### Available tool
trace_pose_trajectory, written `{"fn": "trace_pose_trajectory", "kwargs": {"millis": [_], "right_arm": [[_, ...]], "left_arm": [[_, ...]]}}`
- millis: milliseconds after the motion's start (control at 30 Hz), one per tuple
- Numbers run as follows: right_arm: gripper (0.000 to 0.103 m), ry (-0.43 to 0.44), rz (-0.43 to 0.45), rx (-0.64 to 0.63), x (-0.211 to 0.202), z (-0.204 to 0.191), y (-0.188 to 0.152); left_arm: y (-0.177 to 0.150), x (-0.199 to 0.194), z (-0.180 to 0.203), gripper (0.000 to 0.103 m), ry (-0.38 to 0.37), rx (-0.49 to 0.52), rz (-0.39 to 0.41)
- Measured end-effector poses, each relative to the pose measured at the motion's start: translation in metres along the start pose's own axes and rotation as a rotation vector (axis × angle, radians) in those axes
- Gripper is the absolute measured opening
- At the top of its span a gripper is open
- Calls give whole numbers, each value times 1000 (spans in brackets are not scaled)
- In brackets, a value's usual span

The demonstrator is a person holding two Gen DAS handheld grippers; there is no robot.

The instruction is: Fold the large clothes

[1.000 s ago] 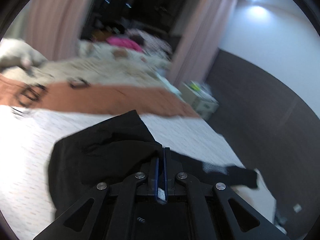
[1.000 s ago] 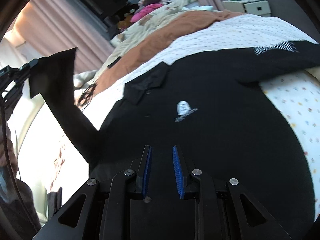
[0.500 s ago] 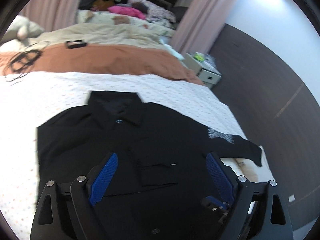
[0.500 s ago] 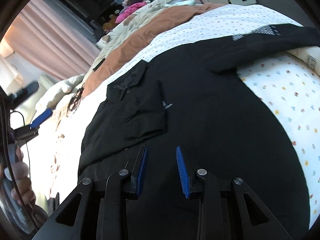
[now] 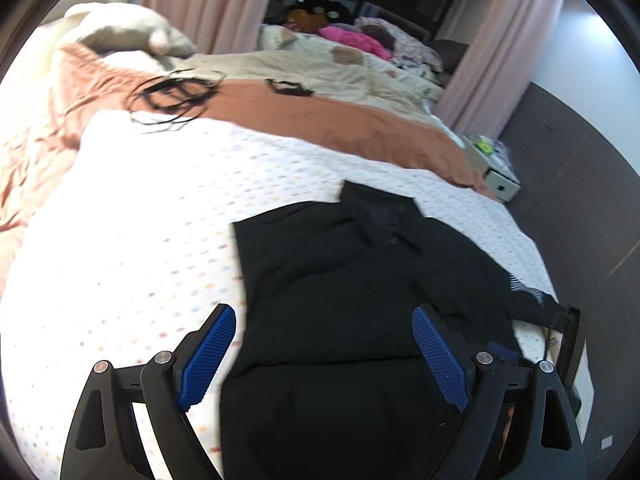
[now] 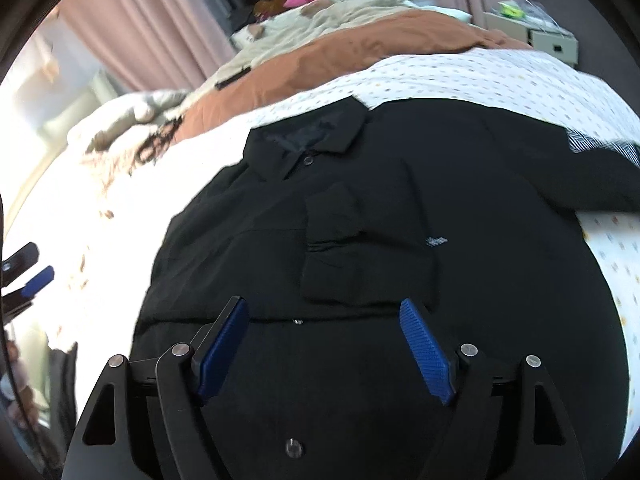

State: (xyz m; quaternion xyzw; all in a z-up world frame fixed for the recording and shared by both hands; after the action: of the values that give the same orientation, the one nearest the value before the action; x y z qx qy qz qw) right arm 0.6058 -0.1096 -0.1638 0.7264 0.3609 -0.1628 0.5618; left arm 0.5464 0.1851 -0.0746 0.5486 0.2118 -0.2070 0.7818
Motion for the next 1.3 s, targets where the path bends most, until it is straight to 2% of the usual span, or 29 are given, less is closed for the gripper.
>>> {"fn": "trace_pose_trajectory", "kwargs": {"millis": [100,200,267,300,367,433,600,700,767,900,967,1033,1133,1233,1300], "right_arm": [[78,-53,-28,-59,26,-10,-2],[74,-177,-37,-114,47,-8,-6],[48,-166,-74,-123,60,-6,-10],[44,-157,-70,-121,60,-6,-9],[29,-143,-48,-135,52,-10,-4],[27,-126,-12,-136,39,-11,3],[26,-135,52,-91,8,10,26],[27,-191,87,-65,-9,36,41],[27,-249,97,-55,-20,56,47],[39,-285,95,-11,-42,90,50],[48,-281,91,33,-48,105,45],[48,-271,76,69,-48,116,40],[48,-207,33,151,-39,133,25],[48,-175,8,204,-28,142,12],[48,-123,-3,261,-19,148,7]], "left_arm": [[-8,-2,-21,90,30,-10,-10],[-19,-4,-43,90,63,-26,-20],[-25,-7,-53,90,77,-41,-23],[-28,-8,-59,90,80,-51,-23],[-31,-10,-66,90,87,-59,-22],[-33,-10,-70,90,94,-69,-21],[-33,-7,-67,90,77,-77,-13],[-36,-5,-60,90,73,-54,-4],[-38,-3,-58,90,43,-54,-3],[-44,7,-55,90,29,-49,-27],[-47,12,-55,90,21,-52,-38],[-50,16,-55,90,10,-59,-43],[-53,21,-54,90,-4,-46,-44],[-55,29,-53,90,30,-7,-53],[-57,35,-53,90,30,0,-70]]}}
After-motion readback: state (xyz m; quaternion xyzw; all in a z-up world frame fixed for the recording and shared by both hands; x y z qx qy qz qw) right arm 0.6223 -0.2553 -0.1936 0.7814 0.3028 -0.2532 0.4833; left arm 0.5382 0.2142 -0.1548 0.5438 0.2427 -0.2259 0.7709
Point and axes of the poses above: each gripper's, at about its wrist camera, not at the fingertips, and x roughly the way its jaws point, z to its right, y to its top, the point moved 2 cm from there along x, roughly the way its jaws point, and after that the axes turned 13 degrees about z, right-handed, at the moved point
